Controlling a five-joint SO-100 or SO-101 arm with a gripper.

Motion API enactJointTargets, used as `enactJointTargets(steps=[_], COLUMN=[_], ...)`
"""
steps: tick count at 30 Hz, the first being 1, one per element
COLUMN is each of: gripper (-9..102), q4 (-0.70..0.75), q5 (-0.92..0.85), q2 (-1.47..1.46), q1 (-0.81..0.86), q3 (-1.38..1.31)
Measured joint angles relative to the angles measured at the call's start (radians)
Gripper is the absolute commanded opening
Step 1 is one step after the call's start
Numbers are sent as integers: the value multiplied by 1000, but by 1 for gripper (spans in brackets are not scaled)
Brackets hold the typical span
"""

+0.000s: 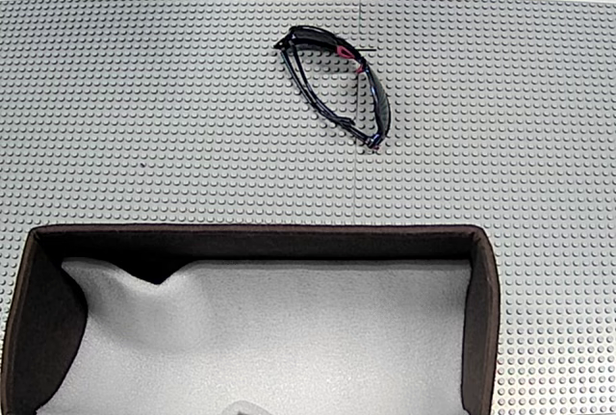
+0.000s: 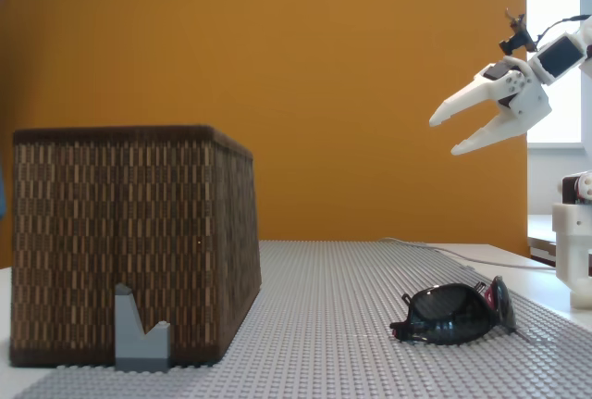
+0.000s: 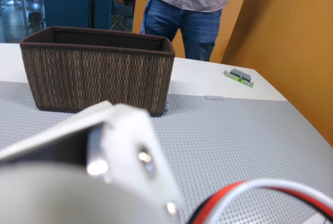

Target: Grasp a glasses and put it in the bin.

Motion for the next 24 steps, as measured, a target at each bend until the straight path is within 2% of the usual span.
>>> enactJointTargets(steps=[2, 4, 5, 7, 9, 20, 24], gripper=[1, 14, 17, 13, 0, 1, 1], q4=[5, 3, 11, 21, 28, 14, 14], q5=[9, 14, 23, 38, 41, -12, -112], q2=[6, 32, 21, 46, 37, -2, -86], q1=[-5, -133, -152, -167, -181, -244, -265], q3=[9, 92, 106, 126, 132, 100, 43])
